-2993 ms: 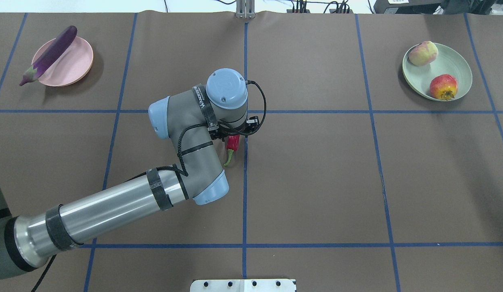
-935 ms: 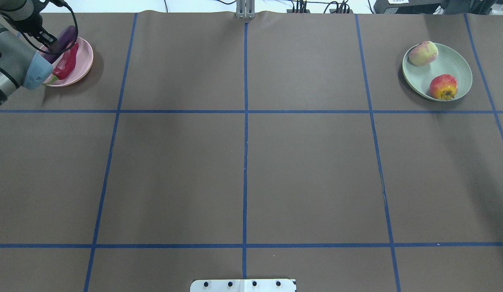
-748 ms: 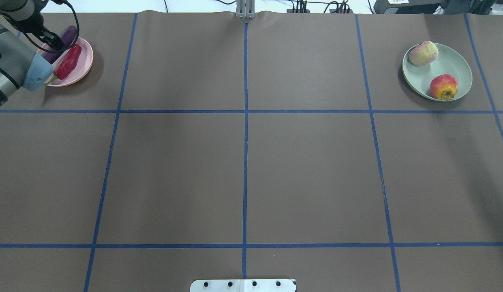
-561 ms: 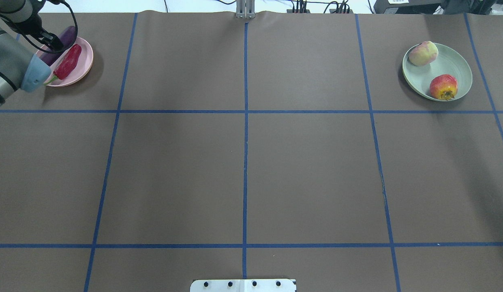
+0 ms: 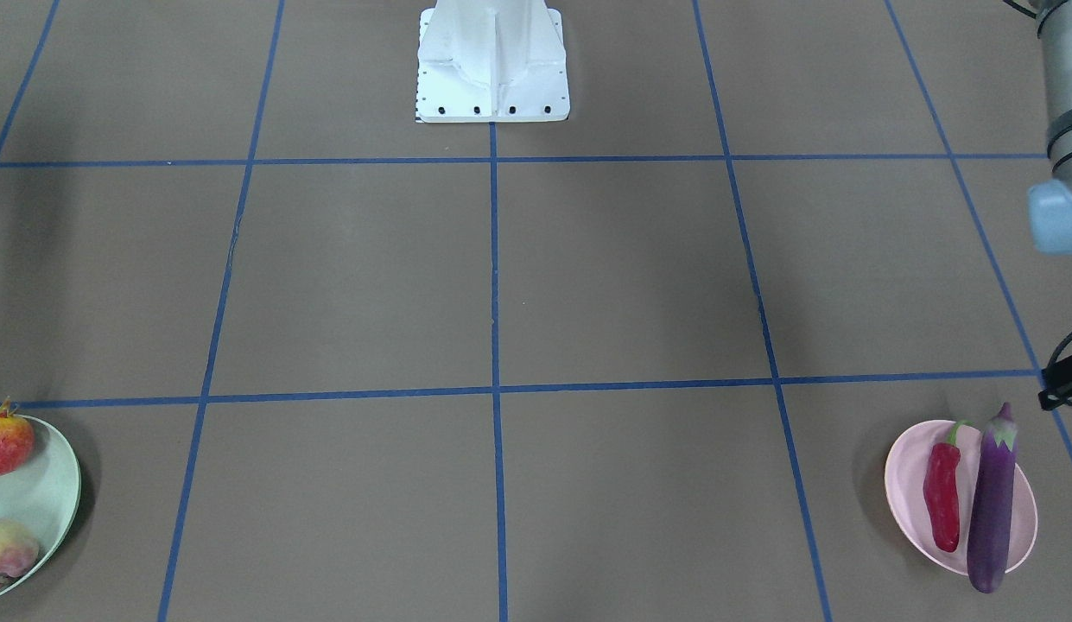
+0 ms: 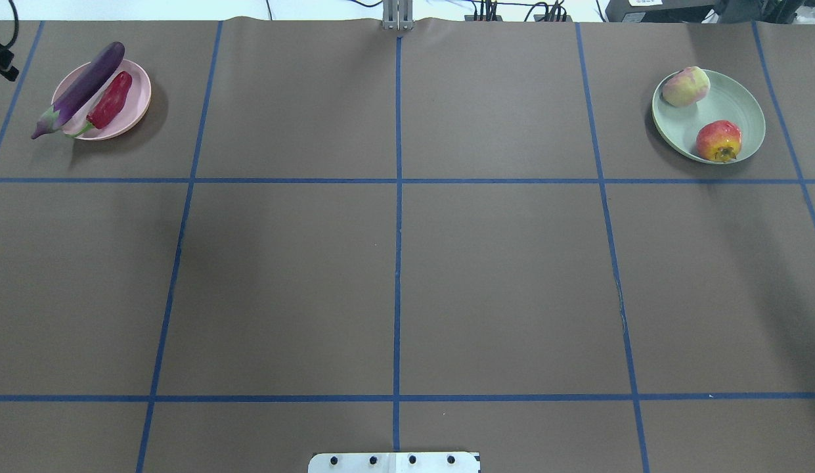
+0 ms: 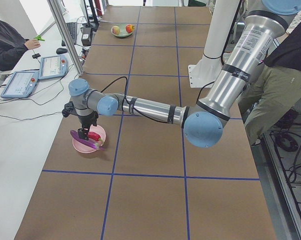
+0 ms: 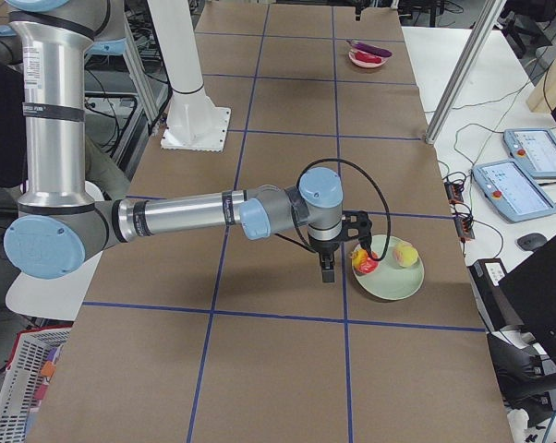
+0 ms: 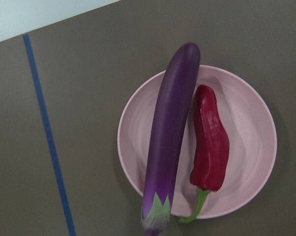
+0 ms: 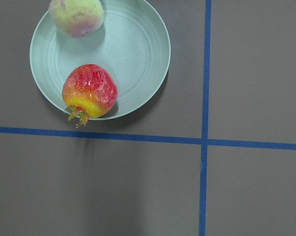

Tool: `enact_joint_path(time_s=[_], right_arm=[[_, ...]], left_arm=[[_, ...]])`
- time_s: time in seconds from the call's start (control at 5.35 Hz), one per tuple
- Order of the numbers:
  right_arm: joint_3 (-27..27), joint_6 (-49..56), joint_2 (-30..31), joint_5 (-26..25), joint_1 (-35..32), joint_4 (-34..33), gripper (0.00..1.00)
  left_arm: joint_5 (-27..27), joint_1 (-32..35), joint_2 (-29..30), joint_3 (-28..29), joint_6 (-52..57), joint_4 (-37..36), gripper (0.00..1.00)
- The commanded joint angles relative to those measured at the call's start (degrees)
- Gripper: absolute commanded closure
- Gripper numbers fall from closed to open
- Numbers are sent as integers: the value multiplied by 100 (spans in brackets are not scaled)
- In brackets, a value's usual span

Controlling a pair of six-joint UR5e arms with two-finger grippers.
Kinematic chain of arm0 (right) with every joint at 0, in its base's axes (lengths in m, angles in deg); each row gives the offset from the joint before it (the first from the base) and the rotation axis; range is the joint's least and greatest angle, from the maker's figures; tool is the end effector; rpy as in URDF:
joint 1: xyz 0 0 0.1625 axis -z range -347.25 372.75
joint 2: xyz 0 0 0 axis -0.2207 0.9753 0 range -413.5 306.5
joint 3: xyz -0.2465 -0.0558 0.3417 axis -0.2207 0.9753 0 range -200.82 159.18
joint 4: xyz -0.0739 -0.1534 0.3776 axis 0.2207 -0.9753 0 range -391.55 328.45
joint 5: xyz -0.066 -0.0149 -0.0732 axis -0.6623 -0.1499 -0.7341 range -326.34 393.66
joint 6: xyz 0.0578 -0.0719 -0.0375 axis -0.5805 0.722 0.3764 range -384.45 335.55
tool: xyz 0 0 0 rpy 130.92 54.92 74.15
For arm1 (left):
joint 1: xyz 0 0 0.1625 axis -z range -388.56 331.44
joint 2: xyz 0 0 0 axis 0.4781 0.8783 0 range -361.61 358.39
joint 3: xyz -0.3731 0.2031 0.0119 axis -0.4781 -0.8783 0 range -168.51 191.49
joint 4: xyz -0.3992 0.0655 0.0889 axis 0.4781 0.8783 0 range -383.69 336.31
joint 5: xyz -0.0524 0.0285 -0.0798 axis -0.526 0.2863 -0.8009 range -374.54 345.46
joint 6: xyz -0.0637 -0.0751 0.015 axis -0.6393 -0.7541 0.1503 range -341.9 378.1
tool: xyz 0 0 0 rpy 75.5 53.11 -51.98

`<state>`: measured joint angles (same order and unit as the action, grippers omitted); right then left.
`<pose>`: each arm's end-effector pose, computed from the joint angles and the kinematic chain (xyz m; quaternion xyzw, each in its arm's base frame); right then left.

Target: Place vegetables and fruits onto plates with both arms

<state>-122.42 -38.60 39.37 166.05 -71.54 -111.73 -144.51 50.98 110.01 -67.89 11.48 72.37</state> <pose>0.0177 -0.4884 0.5655 0.0866 -0.3774 0.0096 0.9220 0.0514 -0.6608 0.5265 0.0877 0.3550 0.0818 0.9272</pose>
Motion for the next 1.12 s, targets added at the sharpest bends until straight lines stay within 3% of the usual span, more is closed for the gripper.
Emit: enact_joint_path(time_s=[0.0,0.37,0.94], right_arm=[[-8,0,11,24,0,2,0],[-8,-8,28,50,-9,2,0],[-17,-8,46,50,0,11,0]], left_arm=[[-195,612,-1215,-1495,1241,-1326,0],[-204,932,-2499,-2290,1584,-1415,0],[-406,949,-2847,-2416,1610,-1362,0]])
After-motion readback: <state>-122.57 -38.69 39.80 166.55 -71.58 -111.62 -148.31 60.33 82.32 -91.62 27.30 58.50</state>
